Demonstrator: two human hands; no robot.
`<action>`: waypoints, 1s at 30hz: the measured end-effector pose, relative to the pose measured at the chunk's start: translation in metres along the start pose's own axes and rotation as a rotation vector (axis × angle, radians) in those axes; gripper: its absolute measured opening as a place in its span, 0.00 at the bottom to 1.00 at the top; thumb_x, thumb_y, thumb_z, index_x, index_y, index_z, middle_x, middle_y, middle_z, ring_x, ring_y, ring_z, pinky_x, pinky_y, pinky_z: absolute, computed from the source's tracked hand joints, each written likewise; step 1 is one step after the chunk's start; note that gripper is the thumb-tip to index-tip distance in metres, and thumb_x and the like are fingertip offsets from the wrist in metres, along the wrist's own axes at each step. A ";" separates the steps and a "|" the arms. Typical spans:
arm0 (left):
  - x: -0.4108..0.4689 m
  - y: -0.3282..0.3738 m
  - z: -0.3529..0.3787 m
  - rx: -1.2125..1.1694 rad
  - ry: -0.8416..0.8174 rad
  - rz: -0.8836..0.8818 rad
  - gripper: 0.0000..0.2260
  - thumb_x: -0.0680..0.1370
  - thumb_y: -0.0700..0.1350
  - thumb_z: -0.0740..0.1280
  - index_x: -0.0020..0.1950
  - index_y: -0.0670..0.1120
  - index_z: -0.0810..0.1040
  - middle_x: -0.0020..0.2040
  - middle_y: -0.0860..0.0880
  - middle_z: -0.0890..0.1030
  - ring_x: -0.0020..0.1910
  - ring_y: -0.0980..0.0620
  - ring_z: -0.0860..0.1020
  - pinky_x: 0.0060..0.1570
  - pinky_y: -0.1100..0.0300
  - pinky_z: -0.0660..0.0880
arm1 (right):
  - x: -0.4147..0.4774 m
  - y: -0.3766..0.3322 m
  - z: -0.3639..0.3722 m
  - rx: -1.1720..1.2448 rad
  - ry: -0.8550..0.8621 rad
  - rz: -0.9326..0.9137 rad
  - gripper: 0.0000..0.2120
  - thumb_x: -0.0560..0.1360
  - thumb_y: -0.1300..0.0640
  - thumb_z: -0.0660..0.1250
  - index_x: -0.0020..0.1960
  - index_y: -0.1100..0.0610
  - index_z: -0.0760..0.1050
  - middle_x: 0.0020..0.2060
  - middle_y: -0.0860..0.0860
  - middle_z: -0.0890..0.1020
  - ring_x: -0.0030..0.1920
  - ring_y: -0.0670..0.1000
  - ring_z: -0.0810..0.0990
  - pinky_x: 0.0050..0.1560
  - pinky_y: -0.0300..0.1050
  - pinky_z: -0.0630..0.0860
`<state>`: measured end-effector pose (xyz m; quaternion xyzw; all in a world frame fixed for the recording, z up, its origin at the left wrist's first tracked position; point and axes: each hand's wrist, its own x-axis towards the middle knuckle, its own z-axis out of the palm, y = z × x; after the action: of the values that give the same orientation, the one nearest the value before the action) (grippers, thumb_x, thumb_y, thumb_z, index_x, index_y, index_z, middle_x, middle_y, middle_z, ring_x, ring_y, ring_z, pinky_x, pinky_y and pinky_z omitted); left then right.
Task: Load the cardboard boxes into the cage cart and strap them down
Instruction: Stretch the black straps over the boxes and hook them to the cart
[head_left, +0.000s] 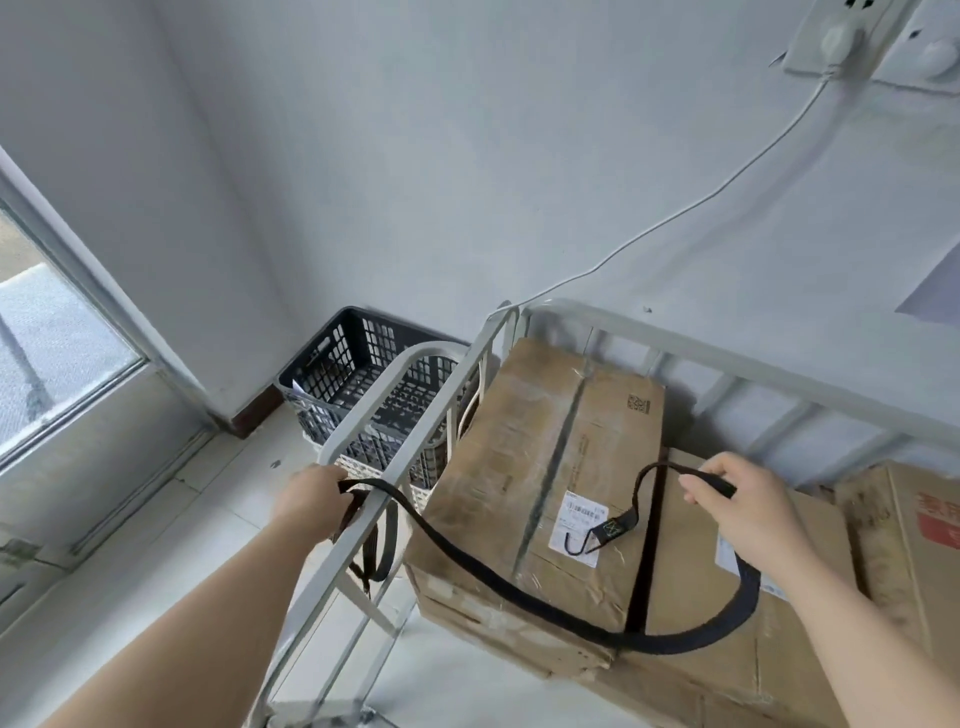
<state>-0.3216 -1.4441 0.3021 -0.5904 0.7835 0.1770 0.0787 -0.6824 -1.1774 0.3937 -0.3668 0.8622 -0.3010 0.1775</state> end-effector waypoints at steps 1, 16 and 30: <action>0.006 -0.002 0.003 0.015 0.000 0.008 0.11 0.78 0.47 0.64 0.59 0.47 0.79 0.52 0.47 0.77 0.51 0.47 0.75 0.52 0.54 0.76 | 0.000 -0.001 0.002 0.002 0.001 0.003 0.07 0.75 0.54 0.68 0.38 0.54 0.76 0.36 0.46 0.82 0.38 0.47 0.77 0.36 0.43 0.69; -0.018 0.033 -0.077 -0.598 0.148 0.255 0.03 0.79 0.44 0.63 0.48 0.48 0.77 0.39 0.49 0.83 0.30 0.57 0.76 0.30 0.61 0.71 | 0.007 -0.013 0.022 0.153 0.012 0.084 0.02 0.75 0.55 0.68 0.43 0.51 0.77 0.36 0.44 0.84 0.44 0.41 0.79 0.45 0.42 0.72; -0.084 0.182 -0.036 -0.759 -0.317 0.400 0.04 0.76 0.46 0.70 0.45 0.47 0.82 0.39 0.51 0.84 0.37 0.58 0.82 0.40 0.68 0.78 | -0.009 -0.004 -0.027 0.420 0.027 0.107 0.10 0.77 0.60 0.65 0.52 0.46 0.79 0.41 0.45 0.85 0.41 0.39 0.78 0.45 0.37 0.72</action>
<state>-0.4679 -1.3386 0.3966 -0.3801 0.7403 0.5513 -0.0598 -0.6885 -1.1627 0.4180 -0.2716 0.8010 -0.4690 0.2543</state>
